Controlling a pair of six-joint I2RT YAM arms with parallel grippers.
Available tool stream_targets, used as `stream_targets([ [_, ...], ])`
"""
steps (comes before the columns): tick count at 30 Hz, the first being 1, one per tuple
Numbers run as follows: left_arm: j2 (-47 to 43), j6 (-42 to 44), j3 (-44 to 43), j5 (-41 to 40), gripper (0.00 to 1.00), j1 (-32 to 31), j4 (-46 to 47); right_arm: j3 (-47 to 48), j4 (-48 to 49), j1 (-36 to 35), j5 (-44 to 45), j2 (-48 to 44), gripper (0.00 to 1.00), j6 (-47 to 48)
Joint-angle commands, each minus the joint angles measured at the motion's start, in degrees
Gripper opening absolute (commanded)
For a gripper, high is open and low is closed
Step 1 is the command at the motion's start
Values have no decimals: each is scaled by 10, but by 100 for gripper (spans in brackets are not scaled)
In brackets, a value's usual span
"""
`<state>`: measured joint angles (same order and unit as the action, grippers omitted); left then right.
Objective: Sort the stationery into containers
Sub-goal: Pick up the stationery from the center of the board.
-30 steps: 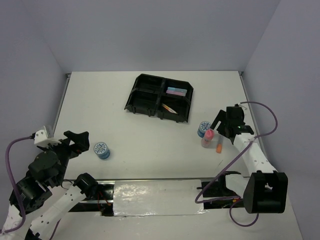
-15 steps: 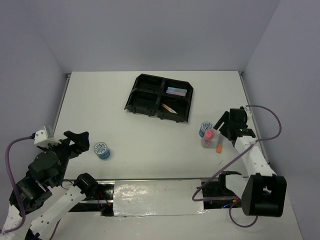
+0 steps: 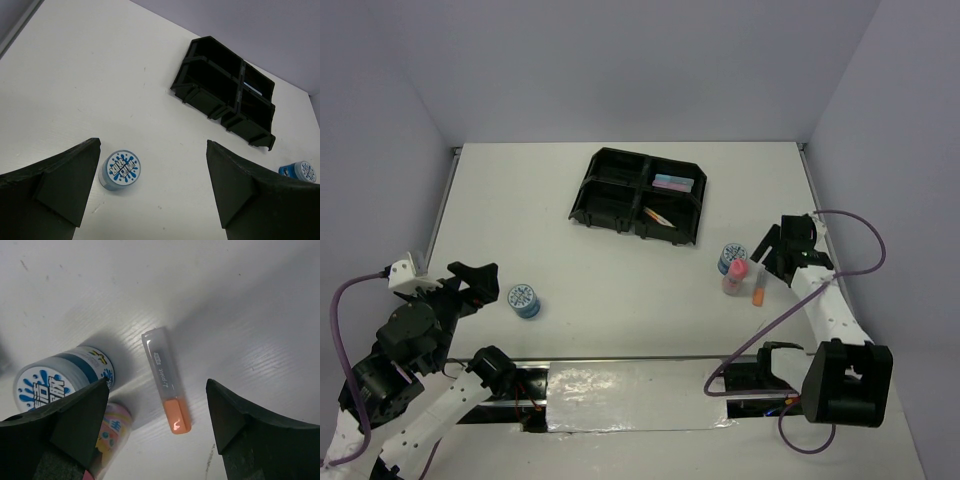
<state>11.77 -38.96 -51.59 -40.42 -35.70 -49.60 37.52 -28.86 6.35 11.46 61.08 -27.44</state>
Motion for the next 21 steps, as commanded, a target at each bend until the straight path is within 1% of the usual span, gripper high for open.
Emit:
stream_targets([
  [1, -9, 15, 1, -1, 99, 2, 21, 24, -7, 9, 2, 18, 85, -1],
  [6, -9, 17, 2, 1, 99, 2, 22, 18, 3, 28, -42, 85, 81, 8],
  [7, -8, 16, 1, 1, 99, 2, 23, 18, 6, 29, -51, 106, 72, 11],
  [9, -6, 13, 1, -2, 99, 2, 19, 21, 12, 29, -71, 128, 64, 21],
  [10, -7, 13, 0, -4, 99, 2, 18, 28, 13, 28, -76, 150, 57, 25],
  [11, -8, 12, 0, -4, 99, 2, 18, 33, 12, 29, -86, 163, 55, 33],
  [12, -10, 13, 0, -4, 99, 2, 19, 41, 11, 28, -101, 176, 50, 36],
  [14, -12, 13, 1, -4, 99, 2, 21, 46, 12, 28, -110, 208, 49, 41],
  [15, -14, 13, 1, -4, 99, 2, 21, 48, 14, 29, -112, 217, 47, 43],
  [18, -17, 13, 1, -4, 99, 2, 20, 45, 23, 29, -112, 228, 45, 43],
  [19, -17, 13, 1, -4, 99, 2, 20, 45, 26, 29, -111, 228, 42, 43],
  [21, -19, 13, 1, -4, 99, 2, 20, 47, 29, 29, -107, 224, 31, 45],
])
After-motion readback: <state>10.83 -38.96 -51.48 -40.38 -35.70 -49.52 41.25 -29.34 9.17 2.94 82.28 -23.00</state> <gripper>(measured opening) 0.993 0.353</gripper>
